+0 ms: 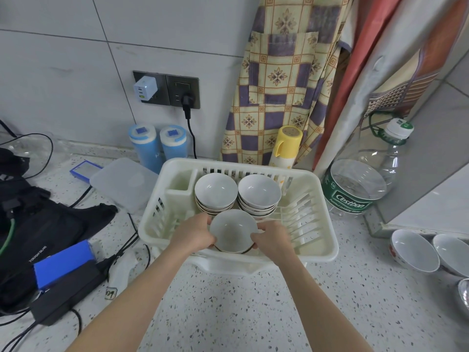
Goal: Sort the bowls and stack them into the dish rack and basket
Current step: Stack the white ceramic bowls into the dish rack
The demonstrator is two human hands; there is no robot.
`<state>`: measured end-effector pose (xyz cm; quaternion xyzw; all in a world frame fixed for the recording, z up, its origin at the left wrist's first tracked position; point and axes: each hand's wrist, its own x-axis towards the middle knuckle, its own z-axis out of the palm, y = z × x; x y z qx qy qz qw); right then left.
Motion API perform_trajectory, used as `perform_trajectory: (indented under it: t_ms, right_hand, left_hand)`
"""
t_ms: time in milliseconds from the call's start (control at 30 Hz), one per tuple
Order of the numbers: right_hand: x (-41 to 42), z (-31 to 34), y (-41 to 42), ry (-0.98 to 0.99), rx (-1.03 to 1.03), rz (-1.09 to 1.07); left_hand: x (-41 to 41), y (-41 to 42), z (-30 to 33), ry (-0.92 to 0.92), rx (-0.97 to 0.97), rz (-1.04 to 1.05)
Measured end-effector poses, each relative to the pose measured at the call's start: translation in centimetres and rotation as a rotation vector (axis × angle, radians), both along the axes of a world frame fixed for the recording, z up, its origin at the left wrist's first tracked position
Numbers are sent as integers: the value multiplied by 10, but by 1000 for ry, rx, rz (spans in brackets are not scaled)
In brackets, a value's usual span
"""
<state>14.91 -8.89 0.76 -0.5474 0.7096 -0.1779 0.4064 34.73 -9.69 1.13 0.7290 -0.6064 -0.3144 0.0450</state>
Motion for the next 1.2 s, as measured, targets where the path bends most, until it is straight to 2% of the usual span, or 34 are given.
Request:
perform_trajectory:
  t_ms: [233,600,700,800,900,1100,1200]
  right_hand:
    - [2,-7,-2,126,17,62]
    - [1,-6,-3,128,0,63]
    - [3,-3,0,173,-116,-21]
    - [6,2,6,152,-284,-107]
    - [4,6,13,42,-403,-86]
    - [-32,28,36,-544,-438,-34]
    - [-79,29,55,-602,-467,-76]
  left_hand:
    - [0,0,-4,-48,-31,6]
    - [2,0,-6,8,-50,22]
    - [2,4,-4,9,-112,58]
    - [4,8,-1,92,-221,161]
    - [5,13,0,223,-324,236]
    - [-11,39,22,647,-583,401]
    - [-54,64,33,817,-704,432]
